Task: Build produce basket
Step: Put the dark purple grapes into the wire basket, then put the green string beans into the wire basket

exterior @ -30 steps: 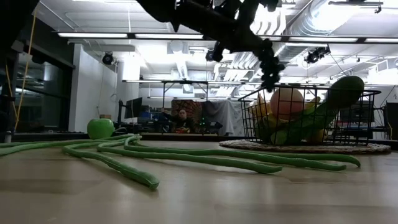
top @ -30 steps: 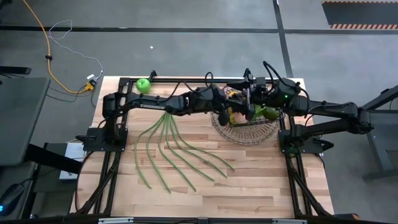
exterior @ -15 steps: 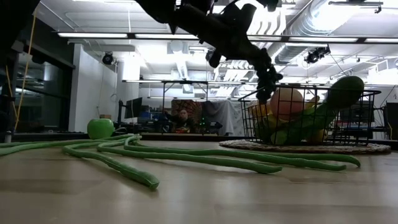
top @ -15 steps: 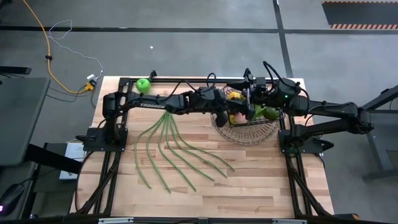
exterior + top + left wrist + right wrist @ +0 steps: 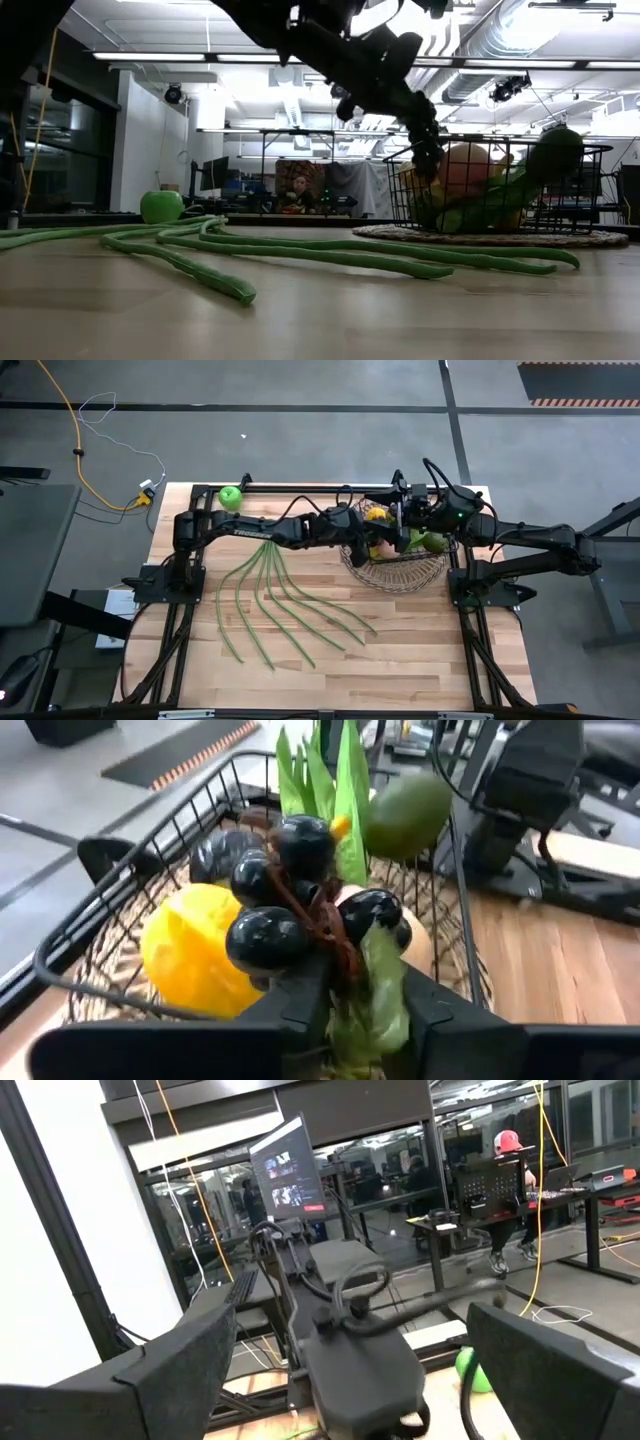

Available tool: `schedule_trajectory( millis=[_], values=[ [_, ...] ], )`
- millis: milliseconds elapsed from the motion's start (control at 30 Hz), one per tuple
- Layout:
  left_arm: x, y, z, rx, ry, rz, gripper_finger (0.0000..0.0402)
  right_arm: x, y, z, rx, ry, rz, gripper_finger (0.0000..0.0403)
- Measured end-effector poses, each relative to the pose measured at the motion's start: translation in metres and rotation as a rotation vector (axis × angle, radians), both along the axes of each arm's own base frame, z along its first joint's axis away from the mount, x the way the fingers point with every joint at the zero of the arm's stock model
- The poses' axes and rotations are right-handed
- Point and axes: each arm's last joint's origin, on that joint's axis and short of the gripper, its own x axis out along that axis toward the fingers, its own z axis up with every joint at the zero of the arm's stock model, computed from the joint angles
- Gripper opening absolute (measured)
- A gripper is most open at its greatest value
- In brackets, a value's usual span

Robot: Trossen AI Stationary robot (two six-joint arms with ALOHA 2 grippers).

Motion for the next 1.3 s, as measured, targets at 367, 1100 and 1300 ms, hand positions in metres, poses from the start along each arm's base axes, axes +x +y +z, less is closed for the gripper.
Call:
schedule_trajectory(
  millis=[367, 1100, 1300],
  values=[
    [0.001, 0.012, -0.004, 0.003, -0.025, 0.035, 0.0198, 0.0, 0.0, 0.0, 0.003, -0.001, 0.0, 0.0385],
    [-0.068, 0.068, 0.096, 0.103, 0.238, 0.172, 0.0275, 0.0, 0.0, 0.0, -0.013, 0.005, -0.005, 0.0385],
    [-0.13, 0.053, 0.146, -0.017, 0.076, 0.176, 0.0275, 0.0, -0.001, -0.001, -0.036, 0.011, -0.024, 0.0385]
  ],
)
